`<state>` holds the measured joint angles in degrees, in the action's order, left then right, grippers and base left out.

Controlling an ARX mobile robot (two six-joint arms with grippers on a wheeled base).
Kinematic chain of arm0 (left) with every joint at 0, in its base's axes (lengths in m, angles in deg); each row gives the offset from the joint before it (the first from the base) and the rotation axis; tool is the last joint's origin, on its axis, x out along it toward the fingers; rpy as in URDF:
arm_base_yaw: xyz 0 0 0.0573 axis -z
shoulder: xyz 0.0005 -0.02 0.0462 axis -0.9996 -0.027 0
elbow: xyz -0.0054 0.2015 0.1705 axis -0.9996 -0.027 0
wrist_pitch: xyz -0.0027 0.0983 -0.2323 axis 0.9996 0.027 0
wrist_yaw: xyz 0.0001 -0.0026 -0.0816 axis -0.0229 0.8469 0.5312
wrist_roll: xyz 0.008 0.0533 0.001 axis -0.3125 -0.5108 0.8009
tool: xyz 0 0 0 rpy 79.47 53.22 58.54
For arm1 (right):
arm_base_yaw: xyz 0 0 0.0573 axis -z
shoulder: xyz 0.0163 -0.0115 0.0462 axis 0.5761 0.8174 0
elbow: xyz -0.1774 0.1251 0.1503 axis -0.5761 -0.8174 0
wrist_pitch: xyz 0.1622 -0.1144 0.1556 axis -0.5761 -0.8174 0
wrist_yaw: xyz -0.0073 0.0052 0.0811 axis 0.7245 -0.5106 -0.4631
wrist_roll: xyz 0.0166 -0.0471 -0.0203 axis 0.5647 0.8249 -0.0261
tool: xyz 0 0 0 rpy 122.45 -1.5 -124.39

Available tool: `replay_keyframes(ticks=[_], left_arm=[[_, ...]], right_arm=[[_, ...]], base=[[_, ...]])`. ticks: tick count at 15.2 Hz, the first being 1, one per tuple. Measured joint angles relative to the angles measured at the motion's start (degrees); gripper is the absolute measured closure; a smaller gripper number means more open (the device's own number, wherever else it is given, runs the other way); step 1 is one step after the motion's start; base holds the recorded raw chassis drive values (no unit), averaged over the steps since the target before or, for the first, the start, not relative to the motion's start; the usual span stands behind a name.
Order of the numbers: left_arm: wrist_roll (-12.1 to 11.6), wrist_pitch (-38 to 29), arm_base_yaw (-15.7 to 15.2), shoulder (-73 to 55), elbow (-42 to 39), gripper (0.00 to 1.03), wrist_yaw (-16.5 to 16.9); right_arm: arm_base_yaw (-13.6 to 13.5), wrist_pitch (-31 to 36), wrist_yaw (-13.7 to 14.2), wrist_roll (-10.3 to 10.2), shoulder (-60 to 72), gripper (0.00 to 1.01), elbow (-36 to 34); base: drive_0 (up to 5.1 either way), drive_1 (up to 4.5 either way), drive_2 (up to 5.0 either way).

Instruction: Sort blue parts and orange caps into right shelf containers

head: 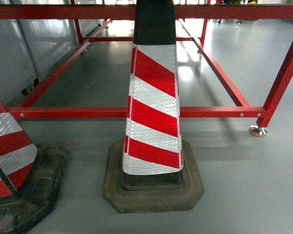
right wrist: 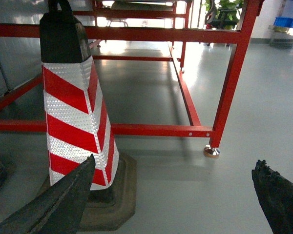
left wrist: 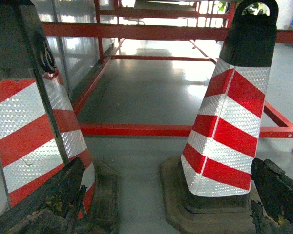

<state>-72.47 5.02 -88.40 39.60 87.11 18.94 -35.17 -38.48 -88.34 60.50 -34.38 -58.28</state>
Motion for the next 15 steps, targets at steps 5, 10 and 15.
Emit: replay_keyframes(ticks=[5,10,15], left_arm=[[-0.1,-0.1,0.0,0.0,0.0,0.05,0.2],[-0.6,-0.1,0.0,0.0,0.0,0.05,0.0],[-0.6,-0.2,0.0,0.0,0.0,0.05,0.0]], right_arm=[[0.0,0.1,0.0,0.0,0.0,0.03,0.0],[0.0,0.1,0.0,-0.1,0.0,0.03,0.0],[0.0,0.1,0.0,-0.4,0.0,0.03,0.0]], base=[[0.0,0.0,0.0],[0.0,0.0,0.0],[0.0,0.0,0.0]])
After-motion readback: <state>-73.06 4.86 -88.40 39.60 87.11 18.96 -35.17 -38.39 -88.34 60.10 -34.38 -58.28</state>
